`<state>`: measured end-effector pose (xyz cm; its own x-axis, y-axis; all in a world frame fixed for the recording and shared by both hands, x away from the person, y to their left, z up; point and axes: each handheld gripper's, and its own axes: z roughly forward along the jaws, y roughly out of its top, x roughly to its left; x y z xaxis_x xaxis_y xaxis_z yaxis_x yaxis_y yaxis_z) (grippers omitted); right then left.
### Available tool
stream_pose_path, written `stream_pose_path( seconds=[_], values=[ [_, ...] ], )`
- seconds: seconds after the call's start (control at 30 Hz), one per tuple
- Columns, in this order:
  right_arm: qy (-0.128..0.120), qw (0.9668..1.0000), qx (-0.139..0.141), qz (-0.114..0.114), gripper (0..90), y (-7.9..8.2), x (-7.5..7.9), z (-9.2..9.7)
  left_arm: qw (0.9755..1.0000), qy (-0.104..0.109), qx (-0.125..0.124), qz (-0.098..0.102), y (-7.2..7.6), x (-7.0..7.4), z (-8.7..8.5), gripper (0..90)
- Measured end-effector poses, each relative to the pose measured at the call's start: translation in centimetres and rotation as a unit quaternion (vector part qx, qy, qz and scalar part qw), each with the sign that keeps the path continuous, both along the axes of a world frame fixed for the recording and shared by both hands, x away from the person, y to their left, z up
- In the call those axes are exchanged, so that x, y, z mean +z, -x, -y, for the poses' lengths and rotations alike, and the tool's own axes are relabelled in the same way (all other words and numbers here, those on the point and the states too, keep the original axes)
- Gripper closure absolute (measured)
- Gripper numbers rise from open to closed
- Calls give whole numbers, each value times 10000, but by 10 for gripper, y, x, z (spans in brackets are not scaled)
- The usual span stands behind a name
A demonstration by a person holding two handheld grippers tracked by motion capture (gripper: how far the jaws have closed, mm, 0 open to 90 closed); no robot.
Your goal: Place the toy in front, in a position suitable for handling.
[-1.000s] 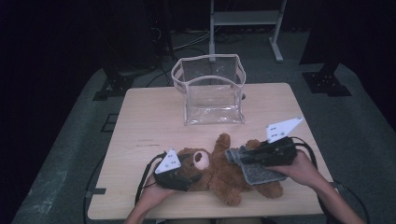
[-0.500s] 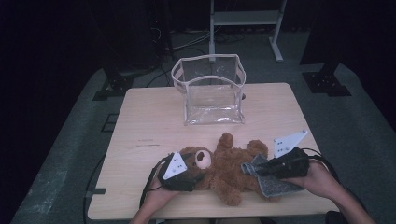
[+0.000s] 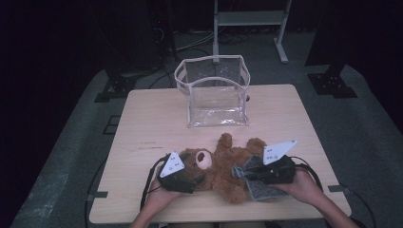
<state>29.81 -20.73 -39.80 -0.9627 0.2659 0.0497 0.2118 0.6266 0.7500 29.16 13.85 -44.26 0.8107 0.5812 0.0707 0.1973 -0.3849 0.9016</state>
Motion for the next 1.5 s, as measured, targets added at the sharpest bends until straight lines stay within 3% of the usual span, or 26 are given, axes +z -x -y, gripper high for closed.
stream_pose_path(
  seconds=[0.1, 0.17, 0.27, 0.33, 0.53, 0.6, 0.7, 0.8, 0.87, 0.97, 1.03, 1.1, 1.23, 1.3, 1.5],
  values=[
    [-52, 9996, 17, 267, 791, -11, -6, -21, 9992, -182, 328, 117, -5, 1, -11, 50],
    [-156, 9996, -9, 251, 789, -20, -9, -32, 9987, -196, 435, 152, -9, 0, -21, 64],
    [-360, 9992, -96, 146, 788, -29, -10, -33, 9993, -116, 302, 162, -14, -2, -31, 130],
    [-480, 9987, -158, 69, 786, -29, -9, -24, 9992, -190, 230, 249, -15, -3, -31, 147],
    [-295, 9980, -536, -136, 787, -20, -16, 17, 9994, -227, 146, 225, -15, -3, -31, 184],
    [-345, 9974, -612, -176, 788, -17, -11, 26, 9995, -195, 130, 191, -15, -3, -32, 183],
    [-566, 9970, -522, 3, 787, -17, 7, 22, 9996, -153, 63, 218, -16, -4, -32, 182],
    [-767, 9963, -357, 155, 785, -27, 22, 4, 9995, -191, -40, 244, -16, -4, -30, 183],
    [-772, 9965, -287, 173, 783, -36, 22, -8, 9993, -202, -154, 261, -16, -4, -28, 182],
    [-714, 9969, -331, 50, 783, -47, 4, -10, 9994, -117, -231, 214, -17, -4, -27, 182],
    [-917, 9948, -423, -117, 783, -45, -7, 0, 9992, -125, -302, 213, -17, -5, -28, 184],
    [-874, 9948, -513, -126, 784, -38, -13, 12, 9992, -77, -346, 183, -18, -5, -29, 186],
    [-752, 9943, -663, -377, 785, -23, -26, 37, 9986, -49, -480, 198, -17, -4, -27, 186],
    [-824, 9936, -655, -403, 786, -16, -24, 43, 9983, -55, -548, 193, -16, -3, -24, 186],
    [-990, 9948, -226, -107, 784, -10, 0, 17, 9976, -90, -653, 199, -15, -3, -15, 185]
  ],
)
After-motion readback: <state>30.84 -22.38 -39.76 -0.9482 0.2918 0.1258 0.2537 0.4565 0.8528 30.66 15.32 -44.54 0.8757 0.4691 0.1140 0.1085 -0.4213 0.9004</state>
